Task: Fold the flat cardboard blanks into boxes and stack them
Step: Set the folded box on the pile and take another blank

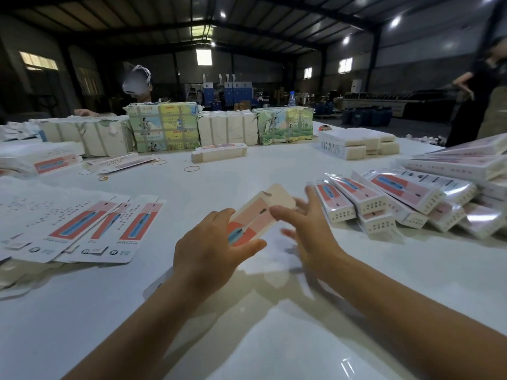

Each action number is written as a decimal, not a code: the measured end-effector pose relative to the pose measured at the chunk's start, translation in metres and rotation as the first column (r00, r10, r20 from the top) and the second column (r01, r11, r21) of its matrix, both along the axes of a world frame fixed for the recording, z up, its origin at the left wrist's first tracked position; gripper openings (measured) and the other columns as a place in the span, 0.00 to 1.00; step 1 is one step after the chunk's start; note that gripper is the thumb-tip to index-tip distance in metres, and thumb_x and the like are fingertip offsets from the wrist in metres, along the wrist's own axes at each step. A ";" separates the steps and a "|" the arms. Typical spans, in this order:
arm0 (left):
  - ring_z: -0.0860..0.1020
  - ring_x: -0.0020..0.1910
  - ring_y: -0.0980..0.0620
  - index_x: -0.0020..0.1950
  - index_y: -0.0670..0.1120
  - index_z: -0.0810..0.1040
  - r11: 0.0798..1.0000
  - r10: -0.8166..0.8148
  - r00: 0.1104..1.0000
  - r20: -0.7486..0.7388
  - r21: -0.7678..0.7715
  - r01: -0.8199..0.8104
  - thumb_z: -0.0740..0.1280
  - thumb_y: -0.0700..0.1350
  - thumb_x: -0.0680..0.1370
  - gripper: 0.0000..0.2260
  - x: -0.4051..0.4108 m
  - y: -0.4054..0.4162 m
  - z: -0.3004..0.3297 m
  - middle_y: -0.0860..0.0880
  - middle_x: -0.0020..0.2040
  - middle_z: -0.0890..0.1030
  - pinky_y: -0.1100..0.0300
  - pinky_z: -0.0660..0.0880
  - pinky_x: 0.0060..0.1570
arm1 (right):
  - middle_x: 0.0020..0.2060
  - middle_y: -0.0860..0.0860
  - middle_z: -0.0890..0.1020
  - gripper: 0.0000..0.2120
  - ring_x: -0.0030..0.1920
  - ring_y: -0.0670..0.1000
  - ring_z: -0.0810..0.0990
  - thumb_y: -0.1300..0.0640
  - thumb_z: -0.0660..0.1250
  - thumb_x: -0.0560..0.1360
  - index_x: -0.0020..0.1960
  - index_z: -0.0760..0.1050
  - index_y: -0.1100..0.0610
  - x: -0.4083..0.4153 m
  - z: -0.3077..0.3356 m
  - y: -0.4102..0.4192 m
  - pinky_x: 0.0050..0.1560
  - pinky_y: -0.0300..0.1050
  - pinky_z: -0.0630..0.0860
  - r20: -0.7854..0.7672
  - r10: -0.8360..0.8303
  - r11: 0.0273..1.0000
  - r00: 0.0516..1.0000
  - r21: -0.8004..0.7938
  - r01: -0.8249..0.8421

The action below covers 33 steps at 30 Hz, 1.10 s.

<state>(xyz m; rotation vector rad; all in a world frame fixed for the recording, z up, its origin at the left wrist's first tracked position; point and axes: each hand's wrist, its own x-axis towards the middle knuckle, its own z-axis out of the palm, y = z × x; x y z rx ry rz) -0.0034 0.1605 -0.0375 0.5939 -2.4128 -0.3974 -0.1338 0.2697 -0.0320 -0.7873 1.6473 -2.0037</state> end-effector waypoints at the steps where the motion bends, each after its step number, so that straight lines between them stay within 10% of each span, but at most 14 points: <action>1: 0.77 0.45 0.54 0.64 0.53 0.71 1.000 -0.022 1.000 0.006 0.020 0.022 0.55 0.74 0.64 0.37 0.000 0.002 0.000 0.56 0.53 0.76 0.60 0.78 0.44 | 0.57 0.54 0.78 0.31 0.57 0.53 0.78 0.60 0.70 0.72 0.72 0.62 0.54 0.000 0.000 -0.001 0.51 0.49 0.75 0.213 0.173 0.983 0.962 -0.099 -0.155; 5: 0.78 0.45 0.54 0.60 0.53 0.72 0.992 -0.075 0.997 0.023 0.098 0.073 0.57 0.76 0.64 0.35 -0.001 0.006 0.000 0.55 0.52 0.77 0.57 0.79 0.46 | 0.45 0.57 0.82 0.11 0.48 0.56 0.83 0.66 0.66 0.74 0.56 0.76 0.62 0.001 -0.001 -0.002 0.48 0.46 0.80 0.151 0.252 0.960 0.956 -0.163 -0.227; 7: 0.78 0.45 0.54 0.59 0.53 0.72 0.992 -0.079 0.997 0.020 0.097 0.076 0.56 0.74 0.62 0.35 -0.002 0.006 0.001 0.55 0.51 0.77 0.57 0.79 0.47 | 0.46 0.54 0.83 0.10 0.48 0.52 0.83 0.61 0.64 0.78 0.59 0.76 0.59 0.005 -0.004 0.000 0.48 0.41 0.80 -0.228 0.109 0.993 0.967 -0.023 -0.118; 11: 0.78 0.45 0.54 0.59 0.53 0.71 0.998 -0.045 0.999 0.019 0.043 0.044 0.63 0.67 0.69 0.26 -0.002 0.003 -0.003 0.57 0.51 0.76 0.61 0.78 0.47 | 0.61 0.44 0.75 0.21 0.59 0.44 0.76 0.50 0.57 0.81 0.73 0.65 0.54 0.010 -0.011 0.003 0.55 0.30 0.73 -0.751 0.030 0.967 0.659 0.190 0.172; 16: 0.76 0.44 0.55 0.62 0.52 0.69 0.999 -0.018 1.000 0.011 -0.047 0.019 0.64 0.65 0.70 0.26 0.005 -0.003 -0.003 0.56 0.51 0.75 0.64 0.76 0.44 | 0.44 0.48 0.82 0.18 0.49 0.49 0.81 0.43 0.55 0.79 0.53 0.78 0.52 0.014 -0.003 0.003 0.53 0.40 0.80 -0.330 0.157 0.986 0.931 0.104 -0.129; 24: 0.75 0.48 0.56 0.67 0.53 0.67 0.989 0.002 1.000 0.000 -0.147 -0.002 0.59 0.69 0.67 0.33 0.004 -0.004 -0.004 0.55 0.59 0.76 0.65 0.73 0.47 | 0.53 0.55 0.82 0.13 0.52 0.55 0.82 0.64 0.59 0.80 0.57 0.78 0.53 0.009 0.006 0.001 0.52 0.48 0.80 0.120 0.194 0.980 0.974 -0.075 -0.186; 33: 0.79 0.44 0.49 0.64 0.46 0.73 0.969 -0.030 0.997 -0.071 -0.247 0.011 0.63 0.65 0.67 0.32 0.006 -0.003 -0.002 0.48 0.54 0.81 0.58 0.76 0.41 | 0.47 0.49 0.84 0.19 0.49 0.50 0.84 0.67 0.56 0.80 0.55 0.78 0.47 0.006 0.003 0.001 0.47 0.41 0.81 0.000 0.189 0.977 0.982 -0.102 -0.188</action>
